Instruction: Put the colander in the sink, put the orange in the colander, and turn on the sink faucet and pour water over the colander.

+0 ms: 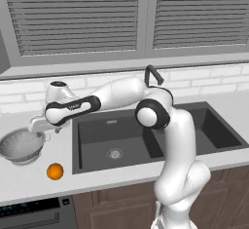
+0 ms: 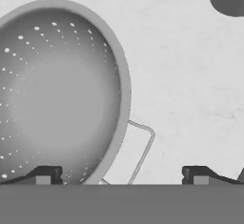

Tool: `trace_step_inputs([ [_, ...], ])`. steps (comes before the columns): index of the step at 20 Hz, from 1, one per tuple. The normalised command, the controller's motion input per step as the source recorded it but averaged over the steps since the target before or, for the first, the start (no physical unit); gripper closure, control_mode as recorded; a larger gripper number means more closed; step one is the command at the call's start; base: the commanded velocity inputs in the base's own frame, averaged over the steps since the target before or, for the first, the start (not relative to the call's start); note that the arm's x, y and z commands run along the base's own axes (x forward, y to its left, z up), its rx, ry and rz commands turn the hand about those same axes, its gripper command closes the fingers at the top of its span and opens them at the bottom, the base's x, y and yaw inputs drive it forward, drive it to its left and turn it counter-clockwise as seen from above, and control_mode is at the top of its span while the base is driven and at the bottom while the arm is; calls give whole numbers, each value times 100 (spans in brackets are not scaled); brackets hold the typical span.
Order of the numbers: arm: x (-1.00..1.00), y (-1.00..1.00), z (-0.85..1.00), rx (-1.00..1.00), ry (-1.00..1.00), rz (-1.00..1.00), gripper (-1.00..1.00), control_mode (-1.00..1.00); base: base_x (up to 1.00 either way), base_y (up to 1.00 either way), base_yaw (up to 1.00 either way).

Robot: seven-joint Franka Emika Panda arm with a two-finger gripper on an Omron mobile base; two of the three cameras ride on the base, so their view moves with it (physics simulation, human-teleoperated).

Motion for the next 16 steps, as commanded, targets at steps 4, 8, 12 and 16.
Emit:
trace_step_inputs([
  [4, 1, 17, -4, -4, 12, -12, -100, -100, 0, 0, 0],
  [8, 4, 1, -7, -3, 10, -10, -100, -100, 0, 0, 0],
  [12, 1, 0, -24, 0, 5, -7, -100, -100, 0, 0, 0],
  [16, 0, 0, -36, 0, 1, -4, -100, -100, 0, 0, 0],
])
